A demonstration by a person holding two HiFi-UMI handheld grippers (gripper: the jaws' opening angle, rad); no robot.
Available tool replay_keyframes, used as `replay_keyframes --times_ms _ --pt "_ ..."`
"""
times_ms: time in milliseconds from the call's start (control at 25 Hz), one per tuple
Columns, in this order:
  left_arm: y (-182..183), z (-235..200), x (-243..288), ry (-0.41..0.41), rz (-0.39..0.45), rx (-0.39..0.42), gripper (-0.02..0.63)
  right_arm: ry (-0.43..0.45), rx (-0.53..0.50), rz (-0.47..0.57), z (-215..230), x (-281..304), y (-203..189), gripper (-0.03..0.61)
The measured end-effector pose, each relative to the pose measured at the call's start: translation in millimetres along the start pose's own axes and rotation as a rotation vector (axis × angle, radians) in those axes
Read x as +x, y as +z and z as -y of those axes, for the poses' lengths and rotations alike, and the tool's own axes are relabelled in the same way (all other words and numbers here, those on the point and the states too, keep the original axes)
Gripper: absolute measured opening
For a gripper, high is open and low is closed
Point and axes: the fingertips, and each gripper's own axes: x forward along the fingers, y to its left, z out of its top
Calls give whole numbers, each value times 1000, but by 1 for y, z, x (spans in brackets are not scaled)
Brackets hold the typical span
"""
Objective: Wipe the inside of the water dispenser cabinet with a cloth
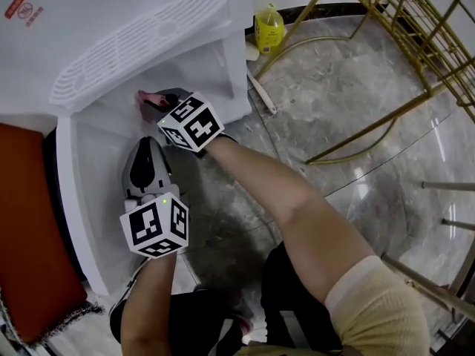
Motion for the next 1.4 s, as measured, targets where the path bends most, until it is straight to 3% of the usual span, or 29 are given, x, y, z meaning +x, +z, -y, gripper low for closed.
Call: replay_keyframes --times_ms 120,480,760,1000,1400 --pt "-11 -3 8 4 -22 15 17 -19 54 -25 11 2 -13 28" --pt "-27 -14 20 23 -13 -84 17 -16 233 -108 14 10 -49 28" --pt "-21 -11 15 -5 8 -44 17 36 249 -52 -6 18 -26 29" --pt "-16 -23 11 34 24 -55 17 57 205 96 -9 5 25 29" --pt "13 -24 4 35 120 -90 17 189 -111 157 -47 -12 71 29"
